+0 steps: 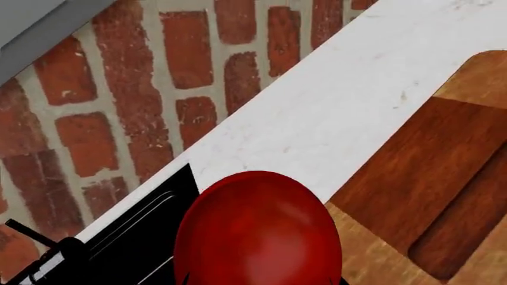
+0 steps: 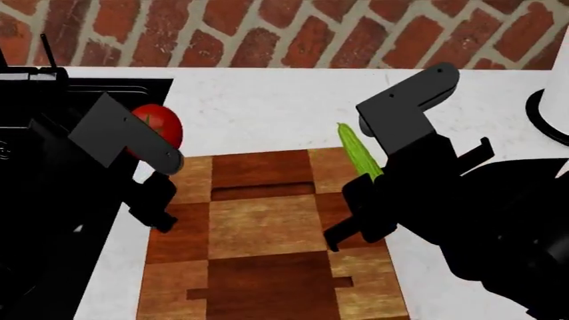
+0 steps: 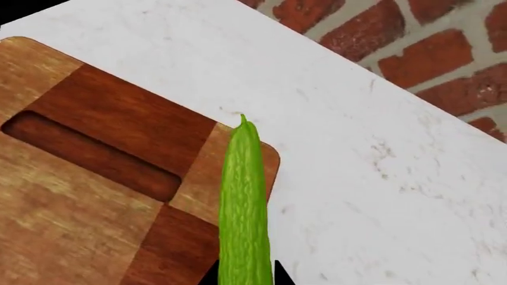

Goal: Pick the vegetables from the sink and place them on the cutting board.

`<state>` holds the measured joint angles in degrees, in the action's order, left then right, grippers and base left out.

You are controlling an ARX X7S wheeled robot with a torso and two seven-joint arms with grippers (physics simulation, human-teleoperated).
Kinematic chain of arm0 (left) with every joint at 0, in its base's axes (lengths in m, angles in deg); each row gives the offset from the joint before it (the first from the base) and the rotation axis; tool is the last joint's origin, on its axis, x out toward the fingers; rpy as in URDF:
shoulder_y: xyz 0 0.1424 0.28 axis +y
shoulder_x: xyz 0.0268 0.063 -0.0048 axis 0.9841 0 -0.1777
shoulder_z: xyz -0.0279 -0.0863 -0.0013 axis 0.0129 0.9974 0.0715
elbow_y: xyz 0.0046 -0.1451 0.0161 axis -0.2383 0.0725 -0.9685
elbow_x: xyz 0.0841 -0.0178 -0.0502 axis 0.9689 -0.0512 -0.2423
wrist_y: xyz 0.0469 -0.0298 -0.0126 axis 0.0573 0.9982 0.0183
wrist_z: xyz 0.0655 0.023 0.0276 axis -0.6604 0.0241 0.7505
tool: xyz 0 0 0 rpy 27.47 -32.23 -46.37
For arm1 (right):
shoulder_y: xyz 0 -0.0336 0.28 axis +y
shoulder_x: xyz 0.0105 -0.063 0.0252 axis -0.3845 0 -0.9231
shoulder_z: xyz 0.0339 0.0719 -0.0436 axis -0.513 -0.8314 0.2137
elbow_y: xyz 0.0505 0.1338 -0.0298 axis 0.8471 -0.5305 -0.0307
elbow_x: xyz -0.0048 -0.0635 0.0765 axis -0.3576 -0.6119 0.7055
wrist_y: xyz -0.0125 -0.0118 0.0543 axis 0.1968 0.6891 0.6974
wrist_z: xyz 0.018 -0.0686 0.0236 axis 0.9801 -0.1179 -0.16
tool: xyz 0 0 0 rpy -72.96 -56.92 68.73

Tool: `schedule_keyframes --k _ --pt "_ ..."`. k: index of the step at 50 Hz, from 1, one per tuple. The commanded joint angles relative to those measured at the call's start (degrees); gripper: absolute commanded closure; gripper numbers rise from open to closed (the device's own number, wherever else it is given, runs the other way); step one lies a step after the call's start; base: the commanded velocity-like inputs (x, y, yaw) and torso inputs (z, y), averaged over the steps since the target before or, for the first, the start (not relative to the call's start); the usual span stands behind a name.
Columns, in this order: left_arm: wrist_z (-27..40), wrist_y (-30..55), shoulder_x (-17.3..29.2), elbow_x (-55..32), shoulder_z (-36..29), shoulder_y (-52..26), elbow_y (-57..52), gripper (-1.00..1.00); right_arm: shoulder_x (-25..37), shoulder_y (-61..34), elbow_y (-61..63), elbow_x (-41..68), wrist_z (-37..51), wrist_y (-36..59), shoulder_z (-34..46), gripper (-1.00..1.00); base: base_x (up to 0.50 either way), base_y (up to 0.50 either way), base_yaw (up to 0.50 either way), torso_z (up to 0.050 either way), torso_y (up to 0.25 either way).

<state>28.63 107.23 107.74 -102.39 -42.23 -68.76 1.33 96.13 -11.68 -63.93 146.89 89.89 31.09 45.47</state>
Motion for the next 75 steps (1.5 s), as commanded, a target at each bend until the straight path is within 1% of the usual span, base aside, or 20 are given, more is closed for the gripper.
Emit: schedule_keyframes --k 1,2,8,11,13,20,27,32,38,58,59,60,69,75 --pt "-4.1 3.3 -2.8 -3.9 -0.4 -4.0 3.9 1.0 -1.2 -0.9 -0.9 -1.2 0.2 1.2 0.6 1.0 0.0 0.0 0.0 0.0 0.0" --pt "-4.9 4.6 -3.3 -4.8 -0.2 -4.5 4.2 1.0 -1.1 -1.0 -1.1 -1.0 0.3 1.4 0.5 1.0 0.0 0.0 0.0 0.0 0.0" --pt "-8.4 6.0 -5.0 -6.2 -0.8 -7.7 9.4 1.0 -1.1 -1.1 -1.6 -0.9 0.9 1.7 0.3 1.0 0.0 0.0 0.0 0.0 0.0" --pt "-10.3 6.8 -5.9 -6.0 -2.6 -10.1 11.9 1.0 -1.4 -1.2 -1.9 -0.8 0.9 1.7 0.3 1.0 0.0 0.0 0.0 0.0 0.0" --pt "-11.4 6.3 -6.8 -5.5 -3.6 -11.6 15.2 1.0 -1.5 -1.3 -2.1 -0.7 1.0 1.8 0.2 1.0 0.0 0.0 0.0 0.0 0.0" --pt "-13.3 6.0 -8.6 -4.5 -6.0 -14.5 20.1 1.0 -1.7 -1.7 -1.9 0.0 1.7 2.6 0.0 1.0 0.0 0.0 0.0 0.0 0.0" --pt "-15.0 2.8 -11.2 -3.4 -7.7 -16.8 27.0 1.0 -2.2 -2.2 -2.6 -0.5 1.0 2.7 0.4 1.0 0.0 0.0 0.0 0.0 0.0" --pt "-15.8 0.1 -12.7 -3.1 -8.3 -16.4 31.1 1.0 -2.2 -2.0 -3.4 -1.3 0.1 2.2 0.8 1.0 0.0 0.0 0.0 0.0 0.003" --pt "-15.4 -1.9 -12.9 -3.8 -7.5 -14.0 32.4 1.0 -2.4 -2.0 -3.3 -1.3 -0.1 2.0 0.9 1.0 0.0 0.0 0.0 0.0 0.0" --pt "-14.8 -2.4 -13.0 -3.5 -8.7 -11.9 33.6 1.0 -2.1 -1.8 -2.2 -0.5 1.0 2.5 0.6 1.0 0.0 0.0 0.0 0.0 0.0" --pt "-13.9 -3.4 -13.4 -3.2 -8.2 -12.3 35.2 1.0 -2.0 -1.8 -2.0 -0.4 1.0 2.6 0.6 1.0 0.0 0.0 -0.01 0.0 0.0" --pt "-14.0 -3.4 -13.4 -3.3 -8.3 -12.3 35.1 -1.0 -2.0 -1.8 -2.1 -0.4 1.0 2.6 0.6 1.0 0.02 0.0 -0.01 0.0 0.0" --pt "-13.4 -2.9 -12.6 -2.9 -8.9 -12.1 33.0 -1.0 -2.0 -2.0 -1.8 -0.3 1.1 2.9 0.6 1.0 0.01 0.0 -0.01 0.0 0.0" --pt "-12.6 -0.8 -11.2 -3.5 -8.5 -11.8 28.0 -1.0 -2.1 -2.0 -1.8 -0.3 1.0 2.8 0.6 1.0 0.0 0.0 -0.01 -0.003 0.0"
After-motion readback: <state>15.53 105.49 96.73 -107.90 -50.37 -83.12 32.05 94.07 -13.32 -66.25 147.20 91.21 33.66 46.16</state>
